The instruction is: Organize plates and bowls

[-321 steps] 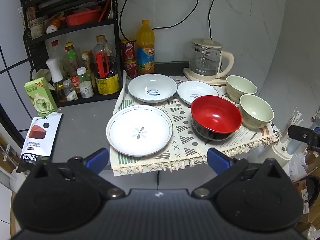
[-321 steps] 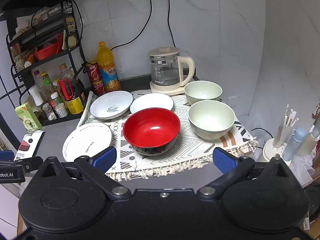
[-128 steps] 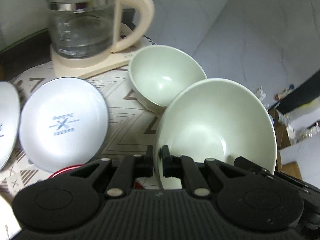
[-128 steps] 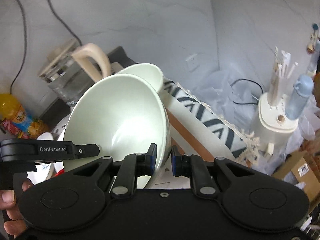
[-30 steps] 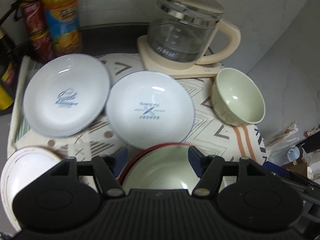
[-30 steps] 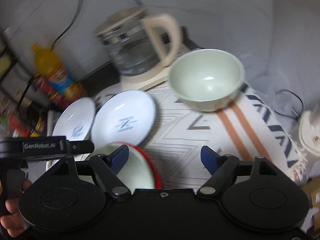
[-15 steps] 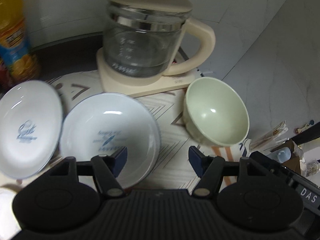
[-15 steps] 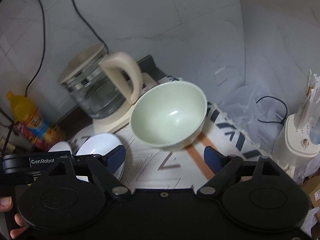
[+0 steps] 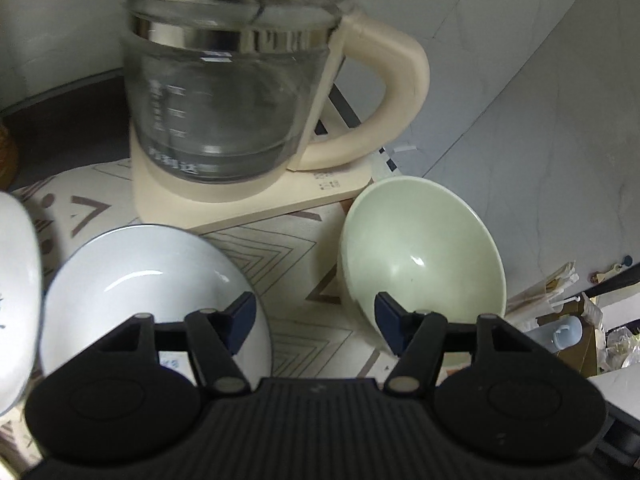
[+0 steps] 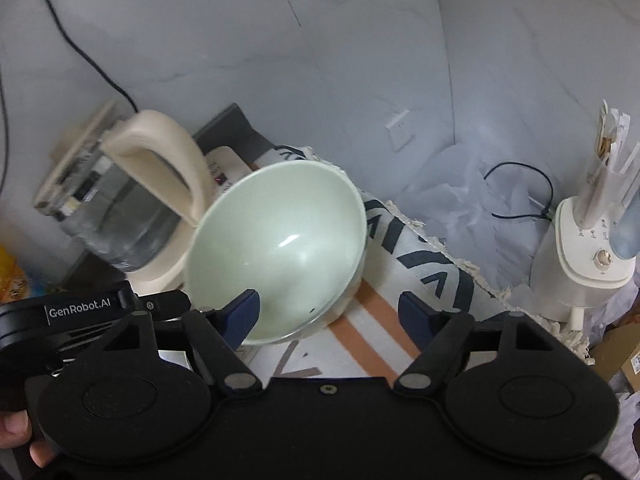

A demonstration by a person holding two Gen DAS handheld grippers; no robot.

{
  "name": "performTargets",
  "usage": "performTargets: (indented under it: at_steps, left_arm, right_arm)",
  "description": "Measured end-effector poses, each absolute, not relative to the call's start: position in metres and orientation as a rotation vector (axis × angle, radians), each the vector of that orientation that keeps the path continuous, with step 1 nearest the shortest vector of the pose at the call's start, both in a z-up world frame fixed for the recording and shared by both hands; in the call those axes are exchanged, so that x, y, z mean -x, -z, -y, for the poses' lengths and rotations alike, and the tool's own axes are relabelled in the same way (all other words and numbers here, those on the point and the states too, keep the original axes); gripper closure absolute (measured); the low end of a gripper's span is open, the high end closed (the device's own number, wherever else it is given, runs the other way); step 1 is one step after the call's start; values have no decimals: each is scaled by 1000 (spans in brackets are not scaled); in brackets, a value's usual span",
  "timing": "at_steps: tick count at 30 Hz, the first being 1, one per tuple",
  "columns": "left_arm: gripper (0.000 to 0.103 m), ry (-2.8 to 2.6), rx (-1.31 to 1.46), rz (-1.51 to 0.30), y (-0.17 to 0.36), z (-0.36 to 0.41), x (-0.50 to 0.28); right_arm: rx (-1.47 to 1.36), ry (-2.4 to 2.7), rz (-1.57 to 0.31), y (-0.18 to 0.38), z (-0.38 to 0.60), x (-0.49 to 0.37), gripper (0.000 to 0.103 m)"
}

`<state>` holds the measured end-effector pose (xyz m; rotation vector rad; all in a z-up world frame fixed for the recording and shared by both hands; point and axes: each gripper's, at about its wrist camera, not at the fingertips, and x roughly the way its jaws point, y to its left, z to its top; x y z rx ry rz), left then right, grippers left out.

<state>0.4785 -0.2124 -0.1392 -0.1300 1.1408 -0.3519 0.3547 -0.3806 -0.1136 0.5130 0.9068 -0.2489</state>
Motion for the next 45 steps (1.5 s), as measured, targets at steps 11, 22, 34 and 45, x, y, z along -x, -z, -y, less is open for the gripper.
performTargets:
  at_steps: [11, 22, 34, 45]
  left_arm:
    - [76, 373, 160, -1203, 173, 236, -501]
    - [88, 393, 161, -1228, 177, 232, -491]
    - [88, 401, 193, -1180, 147, 211, -455]
    - [88, 383, 224, -1118, 110, 184, -417]
  right_arm:
    - [-639, 274, -978, 149, 392, -380, 75]
    - [-629, 265, -953, 139, 383, -369, 77]
    - [-577, 233, -900, 101, 367, -343, 77]
    - [-544, 163, -847, 66, 352, -310, 77]
